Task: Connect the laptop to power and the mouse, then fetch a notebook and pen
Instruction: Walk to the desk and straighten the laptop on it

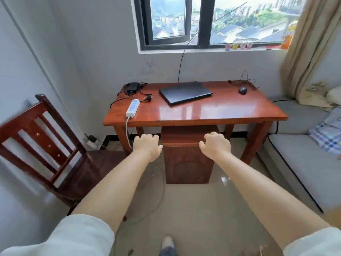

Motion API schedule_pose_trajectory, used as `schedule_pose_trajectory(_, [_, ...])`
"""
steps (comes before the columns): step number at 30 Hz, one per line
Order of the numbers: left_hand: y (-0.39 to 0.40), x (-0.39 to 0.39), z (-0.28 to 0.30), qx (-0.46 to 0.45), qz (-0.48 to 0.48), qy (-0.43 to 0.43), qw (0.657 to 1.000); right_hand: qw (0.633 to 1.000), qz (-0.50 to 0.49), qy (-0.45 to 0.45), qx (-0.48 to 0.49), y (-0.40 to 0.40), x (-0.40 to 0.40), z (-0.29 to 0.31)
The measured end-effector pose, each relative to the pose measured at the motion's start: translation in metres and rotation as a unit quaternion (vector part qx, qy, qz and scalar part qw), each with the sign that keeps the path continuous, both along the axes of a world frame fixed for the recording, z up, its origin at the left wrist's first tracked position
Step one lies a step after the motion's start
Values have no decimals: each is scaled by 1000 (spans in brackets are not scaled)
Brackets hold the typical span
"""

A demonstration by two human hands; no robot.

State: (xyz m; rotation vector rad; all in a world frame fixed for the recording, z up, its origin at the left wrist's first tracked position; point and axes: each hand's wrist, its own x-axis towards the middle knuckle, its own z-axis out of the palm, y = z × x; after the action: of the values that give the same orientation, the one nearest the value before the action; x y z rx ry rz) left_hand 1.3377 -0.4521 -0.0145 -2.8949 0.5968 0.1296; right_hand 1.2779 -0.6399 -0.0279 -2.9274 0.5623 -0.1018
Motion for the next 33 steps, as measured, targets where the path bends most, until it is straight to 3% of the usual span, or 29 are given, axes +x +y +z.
schedule_pose_trajectory(10, [-109, 268, -9, 5, -21, 12, 1000, 998, -53, 11, 24, -112, 256, -3])
schedule_pose_trajectory(19, [-213, 432, -42, 16, -1, 57, 998, 993, -96, 57, 44, -250, 420, -26])
schedule_pose_trajectory(27, [-276, 545, -94, -71, 159, 108, 979, 987, -70, 115, 93, -351, 576, -76])
schedule_pose_trajectory(33, [-287, 593, -138, -193, 316, 147, 917, 978, -71, 131, 146, -384, 653, -125])
